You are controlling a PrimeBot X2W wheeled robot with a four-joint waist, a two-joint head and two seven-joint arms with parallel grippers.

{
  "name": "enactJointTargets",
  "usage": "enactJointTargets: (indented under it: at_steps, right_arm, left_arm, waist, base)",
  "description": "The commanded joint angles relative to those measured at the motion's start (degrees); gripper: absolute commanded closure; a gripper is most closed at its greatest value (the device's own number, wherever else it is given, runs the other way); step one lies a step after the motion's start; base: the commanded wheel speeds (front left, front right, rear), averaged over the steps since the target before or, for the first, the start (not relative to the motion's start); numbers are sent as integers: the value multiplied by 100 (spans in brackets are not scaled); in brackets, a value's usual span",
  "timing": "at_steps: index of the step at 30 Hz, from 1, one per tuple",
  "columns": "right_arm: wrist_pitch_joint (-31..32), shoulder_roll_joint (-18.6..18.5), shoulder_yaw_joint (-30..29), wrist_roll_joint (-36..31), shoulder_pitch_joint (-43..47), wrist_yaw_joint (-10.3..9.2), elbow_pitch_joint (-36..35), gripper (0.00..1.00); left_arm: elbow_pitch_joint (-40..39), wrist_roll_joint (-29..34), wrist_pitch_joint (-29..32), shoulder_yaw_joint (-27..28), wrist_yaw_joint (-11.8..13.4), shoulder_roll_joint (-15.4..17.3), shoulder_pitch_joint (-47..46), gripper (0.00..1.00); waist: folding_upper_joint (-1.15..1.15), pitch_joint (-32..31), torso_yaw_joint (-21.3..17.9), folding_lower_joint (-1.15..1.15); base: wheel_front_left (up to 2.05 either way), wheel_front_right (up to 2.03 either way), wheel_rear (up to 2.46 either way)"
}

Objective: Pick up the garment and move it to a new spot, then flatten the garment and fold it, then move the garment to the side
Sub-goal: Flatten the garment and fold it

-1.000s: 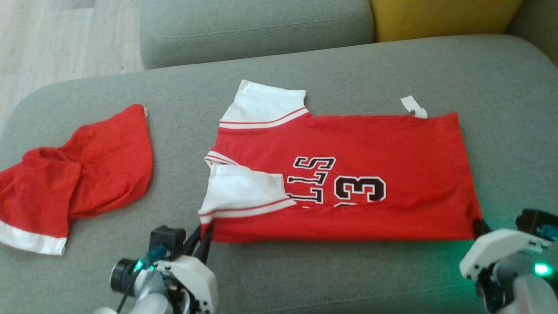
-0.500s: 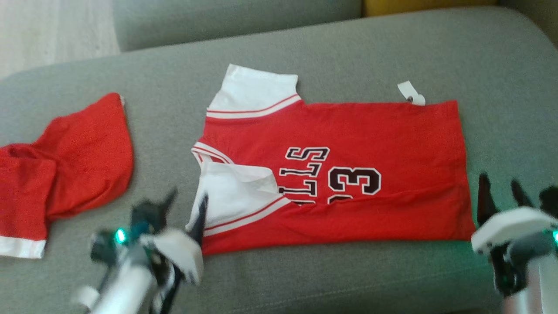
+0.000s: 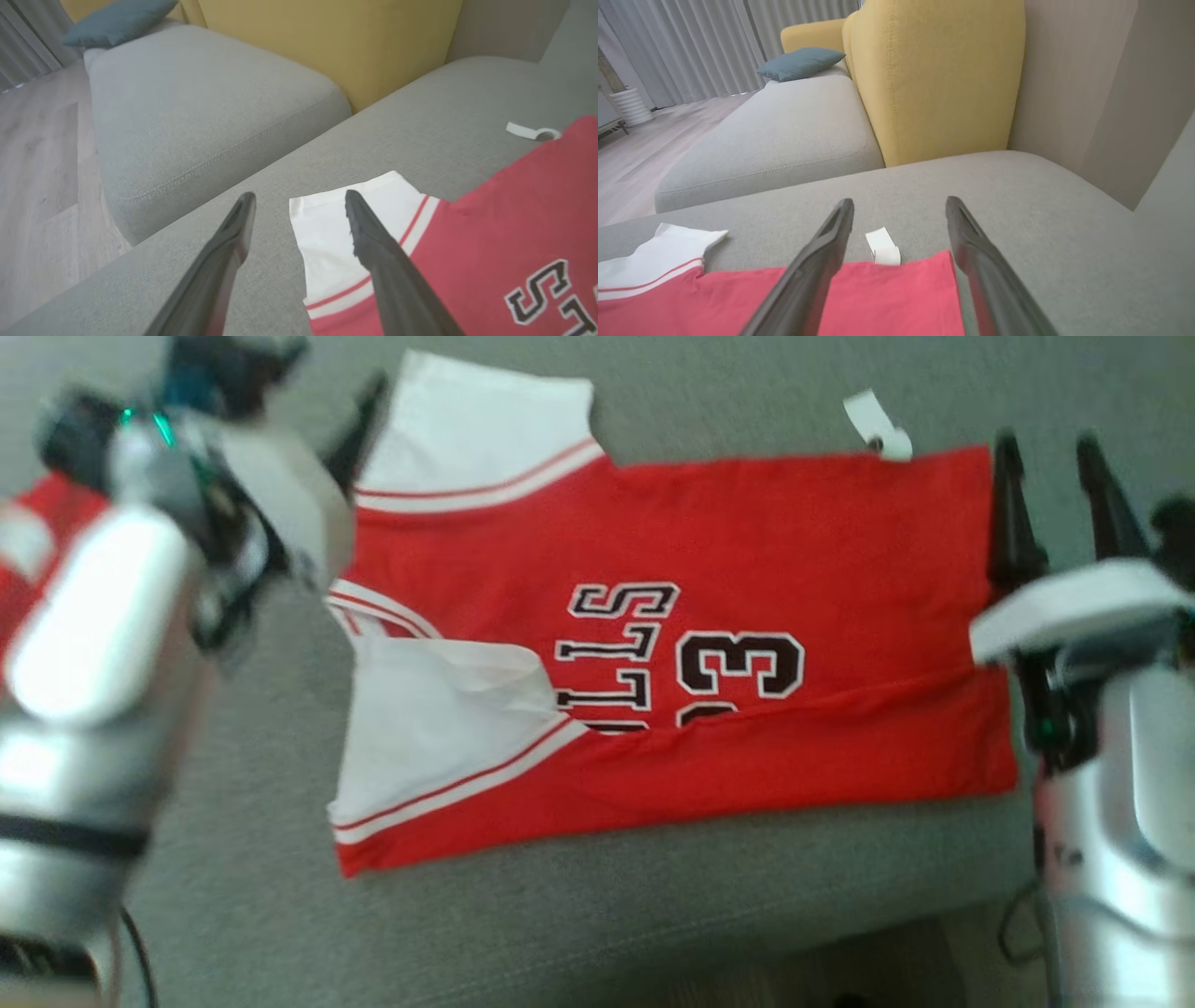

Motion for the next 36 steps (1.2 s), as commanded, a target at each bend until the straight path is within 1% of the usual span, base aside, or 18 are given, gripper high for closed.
enactJointTargets:
  at_steps: [1, 3, 4, 9, 12, 16, 21, 26, 36]
  right_arm:
    - [-54, -34, 230, 3, -272, 37, -216, 0]
    - [-93, -33, 375, 67, -477, 37, -197, 0]
    - [-93, -33, 375, 67, -477, 37, -197, 0]
    - [-201, -33, 594, 144, -787, 37, -121, 0]
    - [-276, -33, 675, 177, -877, 37, -65, 0]
    - [-383, -33, 782, 278, -963, 37, 28, 0]
    - [-520, -33, 951, 427, -1008, 37, 70, 0]
    - [-610, -33, 1008, 517, -1015, 37, 86, 0]
    - [-681, -33, 981, 530, -1062, 37, 143, 0]
  left_arm:
    - [41, -148, 159, 152, -23, 309, -447, 0]
    - [268, -403, 427, -126, -33, 456, -867, 0]
    - [268, -403, 427, -126, -33, 456, -867, 0]
    - [640, -956, 754, -954, -36, 925, -1614, 0]
    - [822, -1213, 807, -1390, -37, 1109, -1861, 0]
    - [1109, -1387, 738, -1775, -37, 1274, -2114, 0]
    - [1419, -1531, 652, -2215, -38, 1412, -2363, 0]
    - [1664, -1761, 624, -2552, -38, 1441, -2538, 0]
    - [2049, -2169, 932, -3165, -38, 1468, -2798, 0]
  waist:
    - [0, 454, -392, 0]
    - [0, 618, -565, 0]
    - [0, 618, -565, 0]
    - [0, 895, -832, 0]
    - [0, 971, -933, 0]
    - [0, 1050, -1051, 0]
    - [0, 1174, -1182, 0]
    - [0, 1279, -1283, 0]
    - [0, 1364, -1355, 0]
  base:
    - [0, 0, 0]
    - [0, 0, 0]
    - [0, 0, 0]
    - [0, 0, 0]
    - [0, 0, 0]
    - [0, 0, 0]
    - [0, 0, 0]
    - [0, 0, 0]
    - [0, 0, 0]
